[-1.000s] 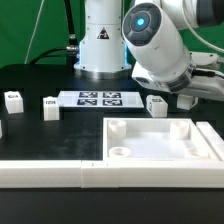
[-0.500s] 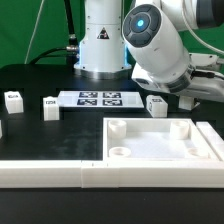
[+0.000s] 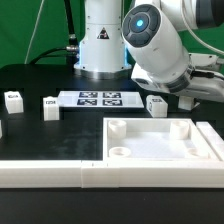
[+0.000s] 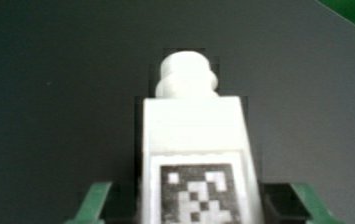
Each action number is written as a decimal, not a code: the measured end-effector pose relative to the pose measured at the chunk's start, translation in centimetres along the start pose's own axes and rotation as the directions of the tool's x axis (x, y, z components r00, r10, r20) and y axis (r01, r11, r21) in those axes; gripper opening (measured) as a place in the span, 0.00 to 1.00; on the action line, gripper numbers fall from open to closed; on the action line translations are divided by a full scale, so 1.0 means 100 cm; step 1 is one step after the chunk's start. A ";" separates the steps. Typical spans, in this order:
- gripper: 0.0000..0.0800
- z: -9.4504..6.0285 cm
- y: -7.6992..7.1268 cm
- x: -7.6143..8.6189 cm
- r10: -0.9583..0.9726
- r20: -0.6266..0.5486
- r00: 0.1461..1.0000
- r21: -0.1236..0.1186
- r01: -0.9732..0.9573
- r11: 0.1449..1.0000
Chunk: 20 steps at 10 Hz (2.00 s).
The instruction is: Assemble one leg
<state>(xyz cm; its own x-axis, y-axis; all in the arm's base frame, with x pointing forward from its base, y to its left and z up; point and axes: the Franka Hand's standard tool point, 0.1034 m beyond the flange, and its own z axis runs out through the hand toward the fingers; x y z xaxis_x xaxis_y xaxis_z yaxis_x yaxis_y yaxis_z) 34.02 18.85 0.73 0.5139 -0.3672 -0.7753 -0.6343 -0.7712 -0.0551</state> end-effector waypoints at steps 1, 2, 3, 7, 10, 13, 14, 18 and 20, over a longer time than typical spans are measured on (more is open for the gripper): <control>0.36 -0.005 0.003 0.001 -0.018 0.005 1.000 -0.008 0.018 1.000; 0.36 -0.020 0.011 0.007 -0.034 0.003 0.999 -0.022 0.034 0.999; 0.36 -0.039 0.017 0.006 -0.047 0.008 0.999 -0.036 0.048 0.998; 0.36 -0.107 0.016 -0.024 -0.081 -0.014 0.997 -0.027 0.080 0.996; 0.36 -0.108 0.011 -0.015 -0.091 -0.158 0.983 -0.017 0.089 0.996; 0.36 -0.119 0.016 -0.003 -0.165 -0.421 0.892 -0.071 0.150 0.986; 0.36 -0.138 0.018 0.004 -0.228 -0.510 0.829 -0.126 0.190 0.974; 0.36 -0.183 0.010 0.003 -0.300 -0.761 0.575 -0.179 0.257 0.950; 0.36 -0.172 0.007 -0.002 -0.275 -0.839 0.470 -0.158 0.273 0.949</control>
Offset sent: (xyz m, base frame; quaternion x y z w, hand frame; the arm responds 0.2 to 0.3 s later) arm 0.0208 -0.0477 0.0638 -0.0498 -0.0162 -0.0496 0.9974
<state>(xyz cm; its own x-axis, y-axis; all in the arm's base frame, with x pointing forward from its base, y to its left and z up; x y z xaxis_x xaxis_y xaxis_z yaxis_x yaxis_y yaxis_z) 43.44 9.42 11.64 0.9002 -0.3970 0.1789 -0.3705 -0.9142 -0.1644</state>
